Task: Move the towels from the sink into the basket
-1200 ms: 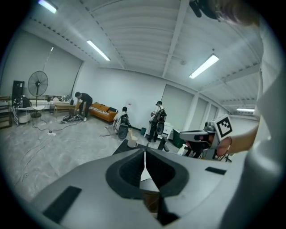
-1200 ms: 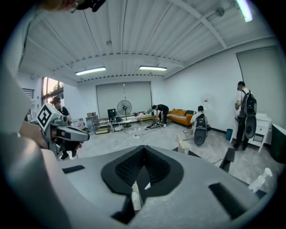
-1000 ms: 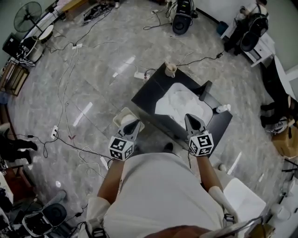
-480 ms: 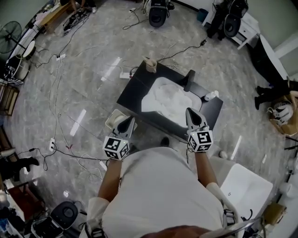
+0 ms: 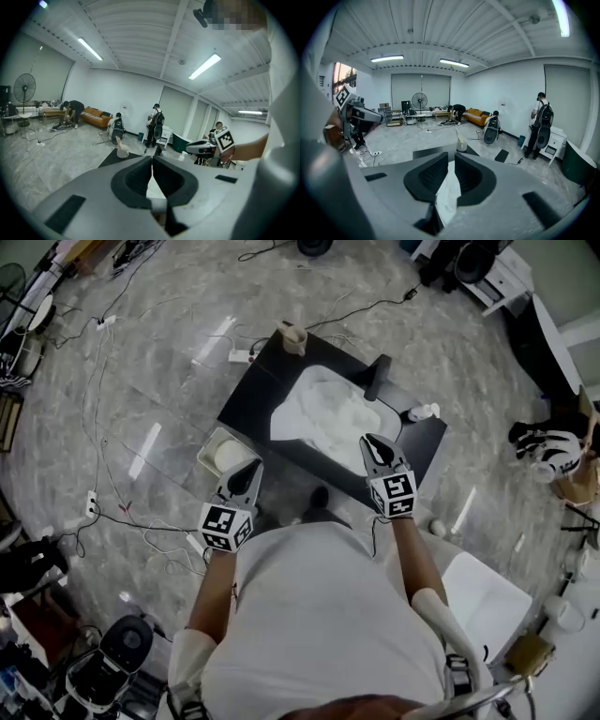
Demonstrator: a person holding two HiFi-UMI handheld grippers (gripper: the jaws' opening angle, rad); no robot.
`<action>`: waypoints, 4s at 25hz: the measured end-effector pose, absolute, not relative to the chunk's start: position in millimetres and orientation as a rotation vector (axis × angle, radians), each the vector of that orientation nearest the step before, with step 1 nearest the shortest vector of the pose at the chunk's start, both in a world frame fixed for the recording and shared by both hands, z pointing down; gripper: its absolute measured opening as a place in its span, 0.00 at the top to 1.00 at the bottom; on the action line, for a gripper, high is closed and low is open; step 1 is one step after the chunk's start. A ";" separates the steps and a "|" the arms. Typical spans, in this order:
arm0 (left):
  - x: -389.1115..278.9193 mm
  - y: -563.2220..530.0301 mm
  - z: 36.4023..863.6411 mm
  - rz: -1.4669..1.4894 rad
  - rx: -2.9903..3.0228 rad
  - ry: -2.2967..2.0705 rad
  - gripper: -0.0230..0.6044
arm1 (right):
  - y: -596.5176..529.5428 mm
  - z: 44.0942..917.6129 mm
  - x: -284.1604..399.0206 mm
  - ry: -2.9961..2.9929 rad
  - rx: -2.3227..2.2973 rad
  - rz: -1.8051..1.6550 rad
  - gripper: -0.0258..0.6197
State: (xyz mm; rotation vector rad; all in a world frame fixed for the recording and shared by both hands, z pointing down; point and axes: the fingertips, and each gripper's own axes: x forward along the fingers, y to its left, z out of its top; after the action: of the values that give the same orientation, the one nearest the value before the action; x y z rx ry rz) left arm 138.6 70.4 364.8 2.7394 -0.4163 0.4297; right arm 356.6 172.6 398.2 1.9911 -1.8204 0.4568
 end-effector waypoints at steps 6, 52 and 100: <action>154.0 73.9 406.5 0.491 2.670 -0.456 0.95 | 146.9 491.5 368.9 -1.862 1.847 0.671 0.74; 88.1 92.8 492.7 0.662 2.582 -0.557 0.95 | 126.2 667.8 387.9 -1.506 1.725 0.881 0.74; -4.0 56.8 365.0 0.357 2.651 -0.820 0.95 | 115.3 339.5 220.3 -2.189 1.884 0.405 0.74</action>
State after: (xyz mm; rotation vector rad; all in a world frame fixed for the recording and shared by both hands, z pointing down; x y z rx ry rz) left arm -4.0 56.8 365.0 2.6509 -0.8202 0.3568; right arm 220.3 115.3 339.5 1.8837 -2.1886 0.4052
